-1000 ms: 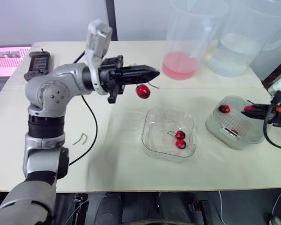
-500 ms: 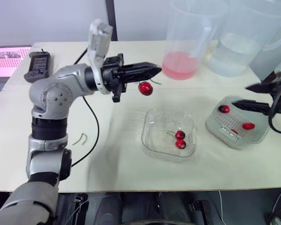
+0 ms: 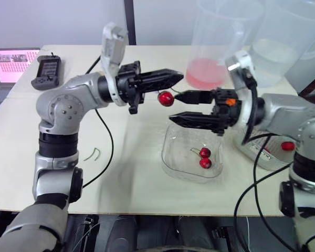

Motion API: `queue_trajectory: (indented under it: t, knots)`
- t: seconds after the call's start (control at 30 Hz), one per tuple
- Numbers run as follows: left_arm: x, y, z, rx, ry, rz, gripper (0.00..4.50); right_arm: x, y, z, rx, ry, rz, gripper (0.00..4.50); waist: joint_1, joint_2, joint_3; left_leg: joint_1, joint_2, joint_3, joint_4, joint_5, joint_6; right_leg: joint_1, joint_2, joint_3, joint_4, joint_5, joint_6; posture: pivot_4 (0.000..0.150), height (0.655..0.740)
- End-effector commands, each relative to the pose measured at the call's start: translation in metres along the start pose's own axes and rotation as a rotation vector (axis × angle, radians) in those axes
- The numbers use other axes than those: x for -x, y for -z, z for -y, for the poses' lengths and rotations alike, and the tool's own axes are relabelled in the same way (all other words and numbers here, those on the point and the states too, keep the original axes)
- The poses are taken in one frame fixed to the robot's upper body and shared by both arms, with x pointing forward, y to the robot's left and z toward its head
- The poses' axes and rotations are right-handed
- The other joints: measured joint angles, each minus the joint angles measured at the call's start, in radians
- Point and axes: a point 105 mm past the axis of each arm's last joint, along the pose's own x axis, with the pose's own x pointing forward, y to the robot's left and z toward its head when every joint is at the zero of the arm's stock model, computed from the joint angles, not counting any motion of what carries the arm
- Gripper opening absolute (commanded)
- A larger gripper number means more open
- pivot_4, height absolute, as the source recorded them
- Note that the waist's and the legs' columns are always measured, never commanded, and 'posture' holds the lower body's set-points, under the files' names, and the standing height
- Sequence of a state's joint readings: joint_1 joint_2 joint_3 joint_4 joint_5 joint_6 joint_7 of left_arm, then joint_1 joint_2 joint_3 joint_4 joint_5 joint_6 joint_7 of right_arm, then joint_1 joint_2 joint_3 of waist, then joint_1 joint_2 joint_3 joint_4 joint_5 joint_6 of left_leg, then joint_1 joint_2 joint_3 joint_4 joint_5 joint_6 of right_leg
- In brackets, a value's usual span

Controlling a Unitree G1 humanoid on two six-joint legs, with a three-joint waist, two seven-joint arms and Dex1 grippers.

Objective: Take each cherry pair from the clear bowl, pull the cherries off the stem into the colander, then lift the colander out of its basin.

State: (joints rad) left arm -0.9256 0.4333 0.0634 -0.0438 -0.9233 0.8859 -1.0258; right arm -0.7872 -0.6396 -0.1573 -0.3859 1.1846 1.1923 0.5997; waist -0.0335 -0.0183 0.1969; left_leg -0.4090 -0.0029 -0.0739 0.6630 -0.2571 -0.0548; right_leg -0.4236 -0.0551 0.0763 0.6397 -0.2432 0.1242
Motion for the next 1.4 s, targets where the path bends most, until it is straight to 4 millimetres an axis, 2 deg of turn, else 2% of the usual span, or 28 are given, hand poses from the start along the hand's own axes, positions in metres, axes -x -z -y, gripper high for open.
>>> queue_trajectory:
  t: [0.03, 0.17, 0.2, 0.23, 0.33, 0.37, 0.4, 0.67, 0.83, 0.97, 1.2, 1.27, 1.4]
  knots:
    - [-0.004, -0.009, 0.009, -0.045, 0.04, 0.0, 0.0, -0.005, -0.009, 0.004, -0.002, 0.018, 0.044, 4.47, -0.001, 0.0, 0.0, 0.0, 0.0, 0.0, 0.0, 0.0, 0.0, 0.0, 0.0, 0.0, 0.0, 0.0, 0.0, 0.15, 0.74]
    - [-0.007, -0.008, 0.011, -0.043, 0.051, -0.001, 0.0, -0.009, -0.008, 0.006, -0.063, 0.015, 0.054, 4.47, -0.005, 0.0, 0.0, 0.0, 0.0, 0.0, 0.0, 0.0, 0.0, 0.0, 0.0, 0.0, 0.0, 0.0, 0.0, 0.15, 0.74]
    - [-0.007, -0.008, 0.01, -0.045, 0.05, -0.002, 0.0, -0.01, -0.007, 0.006, -0.066, 0.016, 0.051, 3.95, -0.006, 0.0, 0.0, 0.0, 0.0, 0.0, 0.0, 0.0, 0.0, 0.0, 0.0, 0.0, 0.0, 0.0, 0.0, 0.15, 0.74]
    - [-0.007, -0.008, 0.009, -0.046, 0.05, -0.003, 0.0, -0.011, -0.006, 0.005, -0.069, 0.013, 0.049, 3.71, -0.008, 0.0, 0.0, 0.0, 0.0, 0.0, 0.0, 0.0, 0.0, 0.0, 0.0, 0.0, 0.0, 0.0, 0.0, 0.15, 0.74]
    - [-0.007, -0.007, 0.009, -0.048, 0.054, -0.01, 0.0, -0.015, -0.005, -0.001, -0.076, -0.016, 0.048, 2.29, -0.009, 0.0, 0.0, 0.0, 0.0, 0.0, 0.0, 0.0, 0.0, 0.0, 0.0, 0.0, 0.0, 0.0, 0.0, 0.15, 0.74]
    - [-0.007, -0.007, 0.01, -0.048, 0.057, -0.012, 0.0, -0.017, -0.003, -0.003, -0.069, -0.022, 0.037, 1.67, -0.01, 0.0, 0.0, 0.0, 0.0, 0.0, 0.0, 0.0, 0.0, 0.0, 0.0, 0.0, 0.0, 0.0, 0.0, 0.15, 0.74]
    - [-0.008, -0.007, 0.01, -0.048, 0.06, -0.014, 0.0, -0.017, -0.002, -0.004, -0.068, -0.025, 0.035, 1.31, -0.01, 0.0, 0.0, 0.0, 0.0, 0.0, 0.0, 0.0, 0.0, 0.0, 0.0, 0.0, 0.0, 0.0, 0.0, 0.15, 0.74]
    - [-0.007, -0.006, 0.01, -0.05, 0.063, -0.022, 0.0, -0.013, 0.001, -0.004, -0.072, -0.024, 0.03, 1.31, -0.01, 0.0, 0.0, 0.0, 0.0, 0.0, 0.0, 0.0, 0.0, 0.0, 0.0, 0.0, 0.0, 0.0, 0.0, 0.15, 0.74]
    - [-0.006, -0.007, 0.008, -0.063, 0.058, -0.022, 0.0, -0.006, 0.021, 0.004, -0.124, 0.022, -0.039, 1.31, -0.009, 0.0, 0.0, 0.0, 0.0, 0.0, 0.0, 0.0, 0.0, 0.0, 0.0, 0.0, 0.0, 0.0, 0.0, 0.15, 0.74]
    - [-0.006, -0.011, 0.007, -0.075, 0.042, -0.002, 0.0, 0.018, 0.036, 0.012, -0.242, 0.066, -0.014, 1.31, -0.005, 0.0, 0.0, 0.0, 0.0, -0.001, 0.0, 0.0, 0.0, 0.001, 0.0, 0.0, 0.0, 0.0, 0.0, 0.15, 0.74]
    - [-0.002, -0.01, 0.005, -0.075, 0.016, 0.015, 0.0, 0.054, 0.03, 0.011, -0.239, 0.155, 0.003, 1.31, -0.01, 0.0, 0.0, 0.0, 0.0, 0.0, 0.0, 0.0, 0.0, 0.0, 0.001, 0.0, 0.0, 0.0, 0.0, 0.15, 0.74]
    - [-0.001, -0.009, 0.006, -0.075, 0.011, 0.018, 0.0, 0.073, 0.029, 0.017, -0.191, 0.246, -0.055, 1.31, -0.008, 0.0, 0.0, 0.0, 0.0, 0.0, 0.0, 0.0, 0.0, 0.0, 0.001, 0.0, 0.0, 0.0, 0.0, 0.15, 0.74]
    - [0.004, -0.006, 0.006, -0.076, -0.01, 0.022, 0.0, 0.135, 0.031, 0.046, -0.049, 0.559, -0.293, 1.31, 0.0, 0.001, 0.0, 0.0, 0.0, 0.001, 0.0, 0.0, 0.0, 0.001, 0.0, 0.0, -0.002, 0.0, 0.0, 0.15, 0.74]
